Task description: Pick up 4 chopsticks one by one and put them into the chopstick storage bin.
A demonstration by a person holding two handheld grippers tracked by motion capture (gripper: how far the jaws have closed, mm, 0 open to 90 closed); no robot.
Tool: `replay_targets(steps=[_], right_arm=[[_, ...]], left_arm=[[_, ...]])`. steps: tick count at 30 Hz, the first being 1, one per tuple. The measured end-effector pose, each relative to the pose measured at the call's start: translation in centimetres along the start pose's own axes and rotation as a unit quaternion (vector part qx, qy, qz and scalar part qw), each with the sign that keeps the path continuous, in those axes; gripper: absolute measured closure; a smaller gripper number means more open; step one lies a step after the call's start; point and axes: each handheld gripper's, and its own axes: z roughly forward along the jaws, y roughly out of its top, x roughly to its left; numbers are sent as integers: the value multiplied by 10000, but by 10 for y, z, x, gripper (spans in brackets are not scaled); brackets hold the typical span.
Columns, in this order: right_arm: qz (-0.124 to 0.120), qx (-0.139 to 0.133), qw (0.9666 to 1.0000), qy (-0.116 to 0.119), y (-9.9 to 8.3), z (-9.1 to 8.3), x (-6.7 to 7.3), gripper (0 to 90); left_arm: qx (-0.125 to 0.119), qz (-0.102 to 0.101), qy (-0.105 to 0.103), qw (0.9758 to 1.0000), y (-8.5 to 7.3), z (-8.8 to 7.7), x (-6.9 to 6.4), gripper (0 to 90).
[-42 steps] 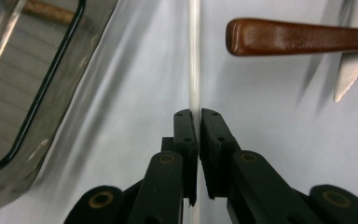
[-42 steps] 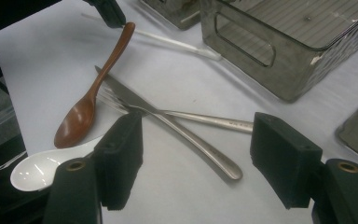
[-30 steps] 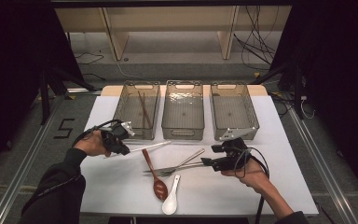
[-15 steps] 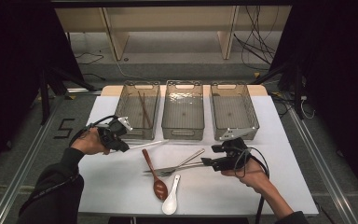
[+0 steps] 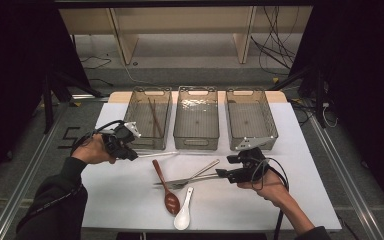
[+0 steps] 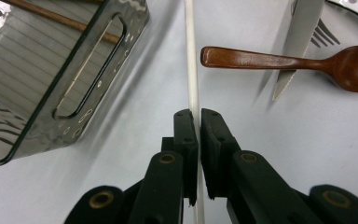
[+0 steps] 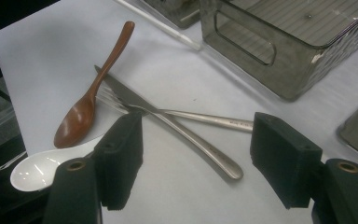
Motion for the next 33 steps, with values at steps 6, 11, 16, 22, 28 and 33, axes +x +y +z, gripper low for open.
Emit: replay_targets(steps=[6,11,16,22,28,33], right_arm=[[26,23,10000,-2,0,0,0,355],[18,20,10000,-3,0,0,0,355],[20,17,10000,-4,0,0,0,355],[30,29,10000,-3,0,0,0,355],[22,20,10000,-6,0,0,0,355],[7,10,10000,-6,0,0,0,355]], left_arm=[[-104,-35,59,9999,2,-11,1,854],[-208,-38,44,9998,2,-24,2,854],[-328,-34,48,9994,2,-40,3,854],[-549,-75,181,9983,2,-67,6,853],[-634,-163,309,9974,7,-82,15,854],[-781,-478,456,9948,12,-82,32,853]])
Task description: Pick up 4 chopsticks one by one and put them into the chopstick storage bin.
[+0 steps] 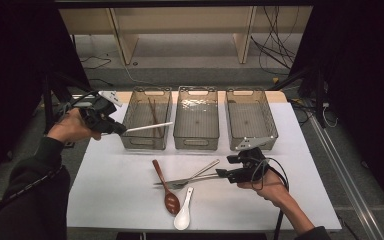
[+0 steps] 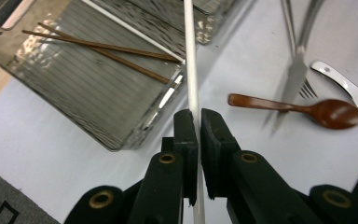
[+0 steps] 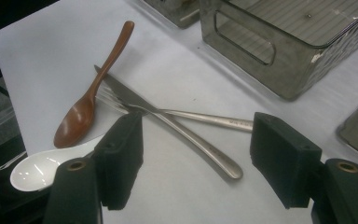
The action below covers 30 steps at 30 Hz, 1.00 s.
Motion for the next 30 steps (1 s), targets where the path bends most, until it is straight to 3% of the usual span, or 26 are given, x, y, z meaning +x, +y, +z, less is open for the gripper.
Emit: replay_targets(steps=[7,15,21,27,30], right_arm=[[3,2,10000,3,0,0,0,355],[4,-14,10000,19,0,-1,0,355],[24,-9,10000,31,0,-1,0,355],[15,-14,10000,31,0,-1,0,355],[17,-17,10000,44,0,-2,0,355]], left_arm=[[-187,-616,274,9975,9,18,29,853],[-470,-1170,524,9906,14,43,54,853],[-625,-1330,733,9864,18,57,59,853],[-648,-1333,807,9857,23,68,61,853],[-661,-1391,886,9841,24,75,62,852]])
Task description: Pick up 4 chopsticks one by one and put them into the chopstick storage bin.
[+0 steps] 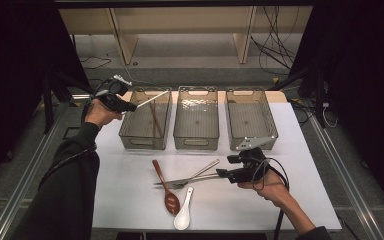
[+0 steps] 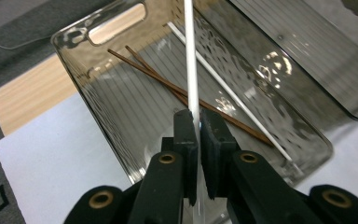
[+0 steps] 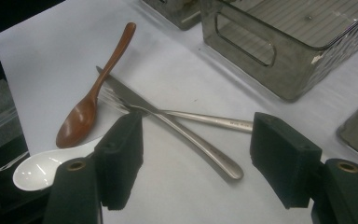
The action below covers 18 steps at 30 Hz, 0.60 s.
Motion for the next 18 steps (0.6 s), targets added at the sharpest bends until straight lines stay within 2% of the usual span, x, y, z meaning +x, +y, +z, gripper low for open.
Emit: replay_targets(steps=[3,6,8,11,12,18], right_arm=[[3,-3,10000,0,0,0,0,355],[-24,-5,10000,-2,0,0,0,355],[-7,1,10000,2,0,0,0,355],[-32,-24,10000,-17,0,-1,-1,355],[-29,-24,10000,-17,0,-1,-1,356],[-3,2,10000,-16,0,0,0,355]], left_arm=[[8,-76,82,9999,-2,9,2,851],[-222,-152,317,9991,-5,17,3,846],[-379,-182,215,9989,-8,22,2,832],[-356,-108,103,9993,-12,26,0,755],[-331,-88,139,9993,-12,26,-1,724],[-397,-71,70,9992,-12,9,-3,588]])
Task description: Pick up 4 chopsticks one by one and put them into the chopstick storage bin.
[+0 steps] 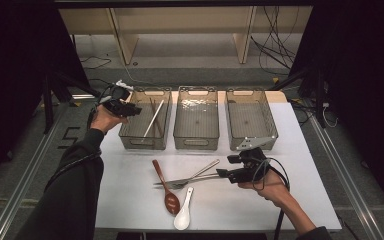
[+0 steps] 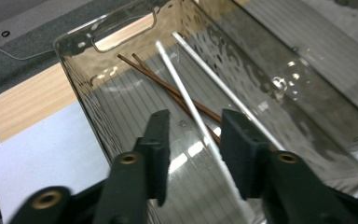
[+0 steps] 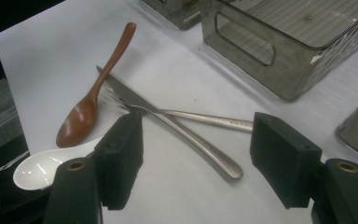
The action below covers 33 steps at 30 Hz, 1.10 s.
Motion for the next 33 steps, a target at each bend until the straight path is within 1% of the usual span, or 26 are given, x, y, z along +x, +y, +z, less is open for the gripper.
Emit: replay_targets(steps=[3,6,8,11,12,13,14,17,18,20,21,22,23,24,26,28,31,33], right_arm=[[0,-2,10000,-2,0,0,0,355],[3,-11,10000,-9,0,0,0,355],[-3,-21,10000,-15,0,0,0,355],[3,-24,10000,-15,0,0,0,354],[-10,-38,10000,-25,0,0,0,354],[-4,-34,10000,-25,0,0,0,354],[-8,-30,10000,-22,0,0,0,353],[-3,-37,10000,-23,0,0,-1,352],[1,-38,10000,-26,0,0,-1,351],[2,-35,10000,-33,0,0,-1,351],[-5,-37,10000,-39,0,0,0,351],[3,-25,10000,-42,0,0,0,350],[20,-16,10000,-31,0,0,0,350],[9,-12,10000,-31,0,1,1,350],[-17,-9,10000,-27,0,0,1,350],[8,-16,10000,-28,0,0,1,349],[7,-13,10000,-25,0,1,0,349],[-4,-11,10000,-25,-1,1,1,349]], left_arm=[[-123,-66,-72,9999,0,-11,-5,518],[-207,-105,-229,9995,-5,-19,-11,466],[-257,-176,-335,9990,-9,-24,-14,422],[-428,-303,-461,9976,-16,-31,-19,380],[-510,-370,-482,9969,-18,-33,-21,360],[-591,-395,-504,9962,-20,-35,-22,342],[-682,-393,-527,9955,-23,-37,-24,332],[-793,-414,-600,9942,-29,-42,-31,305],[-856,-446,-626,9934,-31,-43,-33,296],[-938,-411,-717,9921,-36,-46,-38,281],[-907,-363,-729,9925,-38,-46,-40,277],[-894,-325,-690,9931,-40,-47,-42,269],[-891,-320,-681,9932,-42,-48,-44,264],[-899,-332,-716,9928,-43,-48,-45,258],[-879,-312,-728,9930,-47,-49,-49,243],[-843,-281,-760,9931,-50,-50,-52,228],[-814,-337,-827,9927,-55,-49,-55,208],[-782,-338,-847,9928,-58,-49,-57,198]])
